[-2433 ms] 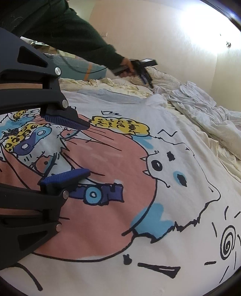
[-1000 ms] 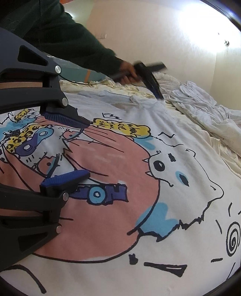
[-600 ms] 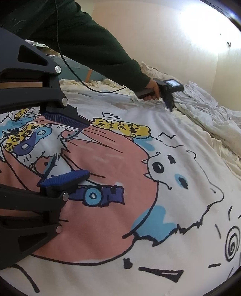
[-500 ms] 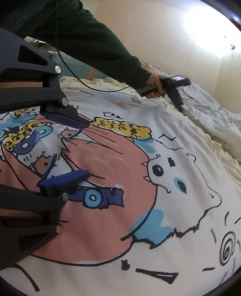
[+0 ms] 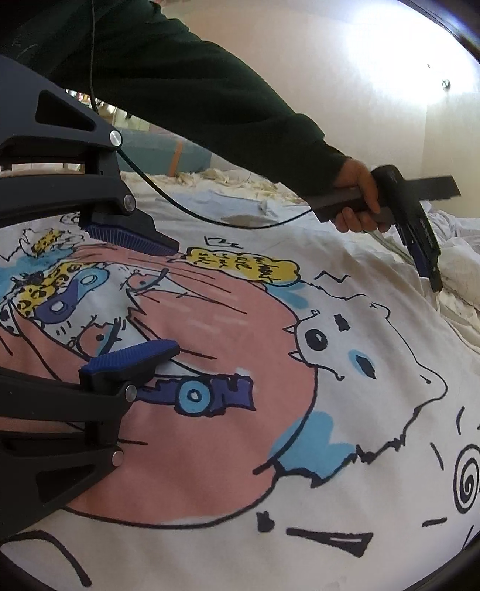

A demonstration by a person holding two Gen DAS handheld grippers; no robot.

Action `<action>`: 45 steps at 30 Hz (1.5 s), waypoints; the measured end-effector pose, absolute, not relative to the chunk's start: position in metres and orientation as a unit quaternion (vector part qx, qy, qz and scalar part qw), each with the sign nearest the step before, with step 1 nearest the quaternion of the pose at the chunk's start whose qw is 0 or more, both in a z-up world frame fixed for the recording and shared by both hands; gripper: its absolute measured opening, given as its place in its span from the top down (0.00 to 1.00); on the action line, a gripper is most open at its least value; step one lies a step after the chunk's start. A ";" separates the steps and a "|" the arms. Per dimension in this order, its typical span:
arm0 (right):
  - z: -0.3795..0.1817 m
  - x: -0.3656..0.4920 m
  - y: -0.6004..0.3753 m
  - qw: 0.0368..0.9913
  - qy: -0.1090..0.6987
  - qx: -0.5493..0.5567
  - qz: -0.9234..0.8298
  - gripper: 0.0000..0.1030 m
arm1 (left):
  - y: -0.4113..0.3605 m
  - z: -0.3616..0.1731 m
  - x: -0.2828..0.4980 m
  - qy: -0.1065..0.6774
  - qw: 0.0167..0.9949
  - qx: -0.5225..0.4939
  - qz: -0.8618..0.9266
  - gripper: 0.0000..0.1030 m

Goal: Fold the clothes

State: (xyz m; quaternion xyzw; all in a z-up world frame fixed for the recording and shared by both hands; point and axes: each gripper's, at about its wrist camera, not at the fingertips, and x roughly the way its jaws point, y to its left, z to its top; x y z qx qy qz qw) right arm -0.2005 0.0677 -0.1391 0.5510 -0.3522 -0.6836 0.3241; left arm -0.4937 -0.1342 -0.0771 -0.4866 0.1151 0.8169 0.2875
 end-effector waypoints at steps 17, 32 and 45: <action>-0.116 -0.213 0.064 0.319 -0.304 0.526 -0.727 0.49 | -0.125 -0.069 -0.494 0.132 0.201 -0.430 0.870 0.65; -0.059 -0.413 0.101 0.143 0.028 0.491 -0.859 0.49 | -0.203 -0.079 -0.280 -0.024 0.098 -0.485 0.869 0.29; -0.100 -0.409 0.082 0.166 0.129 0.520 -0.828 0.49 | -0.189 -0.121 -0.250 -0.013 0.066 -0.425 0.903 0.28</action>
